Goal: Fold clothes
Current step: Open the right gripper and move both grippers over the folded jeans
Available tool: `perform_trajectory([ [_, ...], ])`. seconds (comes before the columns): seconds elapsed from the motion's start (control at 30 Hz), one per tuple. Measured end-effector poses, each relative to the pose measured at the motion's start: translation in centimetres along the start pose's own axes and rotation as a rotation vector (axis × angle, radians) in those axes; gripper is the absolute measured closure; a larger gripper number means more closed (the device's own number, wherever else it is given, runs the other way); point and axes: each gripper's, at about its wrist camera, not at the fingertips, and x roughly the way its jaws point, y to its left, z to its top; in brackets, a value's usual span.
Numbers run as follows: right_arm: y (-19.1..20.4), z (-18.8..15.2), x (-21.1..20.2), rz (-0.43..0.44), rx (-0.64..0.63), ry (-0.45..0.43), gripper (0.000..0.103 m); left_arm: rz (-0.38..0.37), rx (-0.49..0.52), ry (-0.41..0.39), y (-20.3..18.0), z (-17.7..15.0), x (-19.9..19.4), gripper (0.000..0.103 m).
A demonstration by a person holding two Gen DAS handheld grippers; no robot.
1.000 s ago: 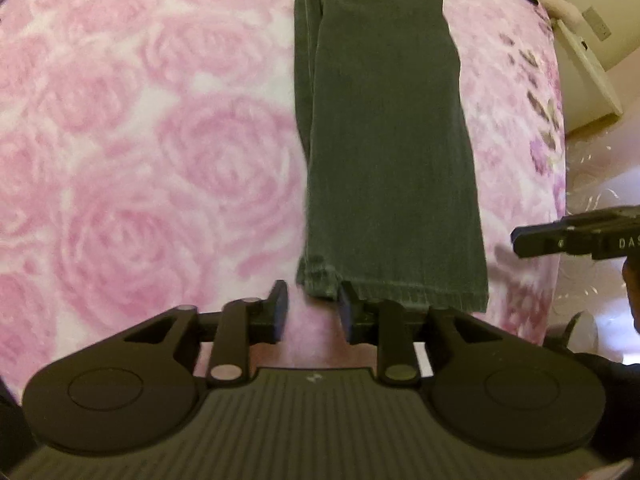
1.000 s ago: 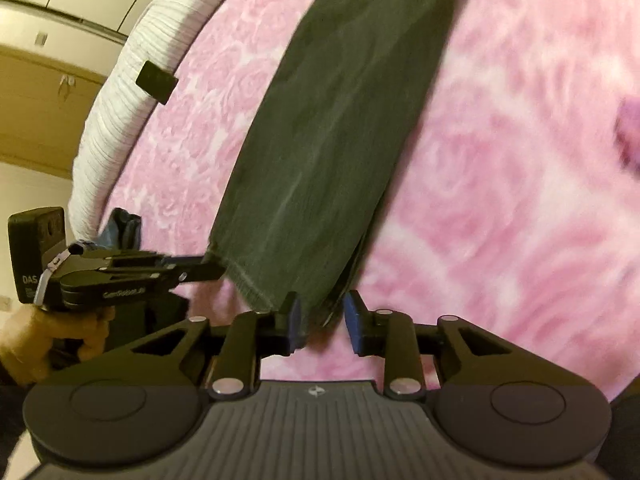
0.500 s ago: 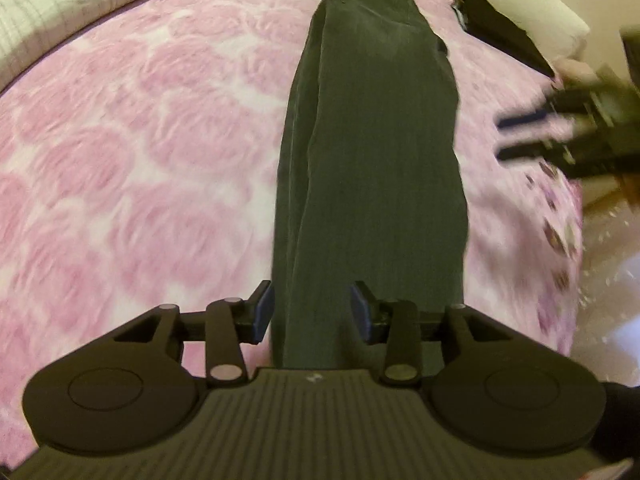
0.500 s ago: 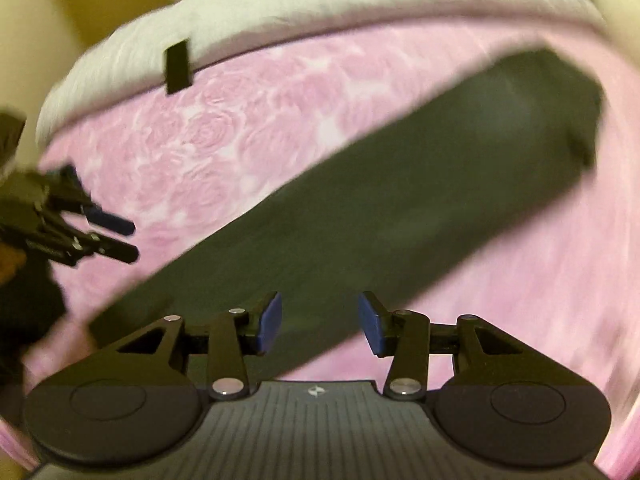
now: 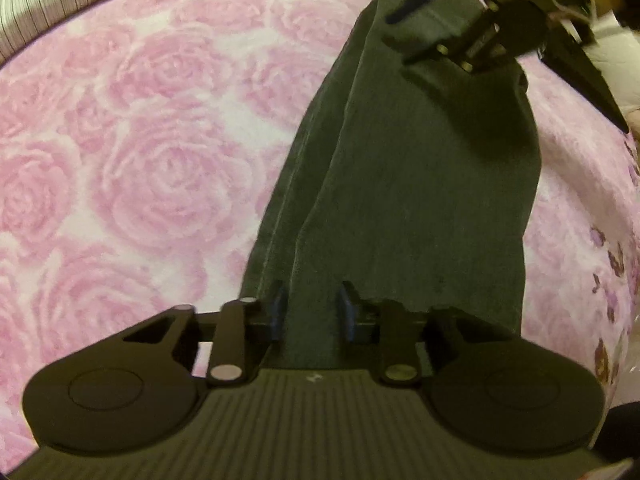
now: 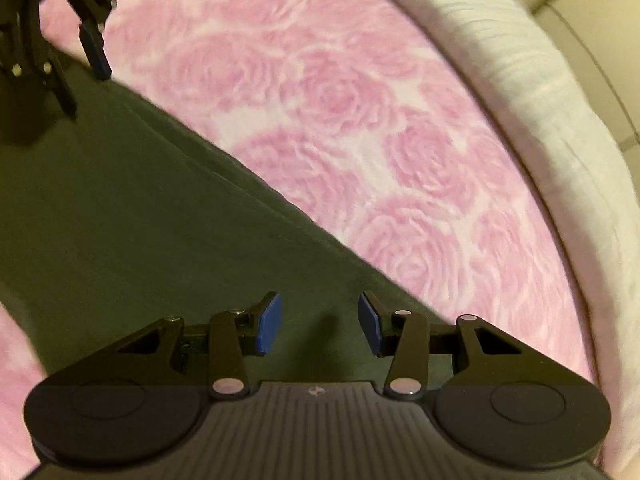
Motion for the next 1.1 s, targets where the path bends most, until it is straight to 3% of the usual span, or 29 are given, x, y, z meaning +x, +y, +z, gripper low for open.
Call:
perform_trajectory([
  [0.13,-0.8,0.9,2.4,0.018,-0.17,0.022,0.058,0.003,0.03,-0.001,-0.6,-0.5,-0.1,0.102],
  [0.33,-2.7,0.7,4.0,0.109,-0.272,0.083,0.06,-0.003,0.021,-0.048,-0.4,-0.7,-1.3,0.103],
  [0.37,-3.0,0.7,4.2,0.124,-0.258,0.099,0.065,-0.007,0.014,-0.052,-0.2,-0.7,-1.4,0.103],
  [0.43,-3.7,0.7,4.3,0.128,-0.23,0.13,0.103,-0.004,0.011,-0.066,-0.1,-0.7,-1.8,0.103],
  [0.63,-5.6,2.5,2.7,0.074,-0.198,0.09,0.103,-0.008,-0.062,-0.102,1.8,-1.0,-1.7,0.102],
  [0.87,-5.5,3.3,6.6,0.046,-0.074,0.104,0.103,-0.018,-0.115,-0.091,3.3,-1.5,-1.2,0.097],
  [1.0,-4.9,3.3,4.6,-0.004,-0.008,0.062,0.103,-0.02,-0.136,-0.089,4.0,-1.7,-1.4,0.094],
  [1.1,-3.1,2.4,2.9,0.036,0.091,0.033,0.08,-0.014,-0.139,-0.085,4.2,-2.0,-2.0,0.094],
])
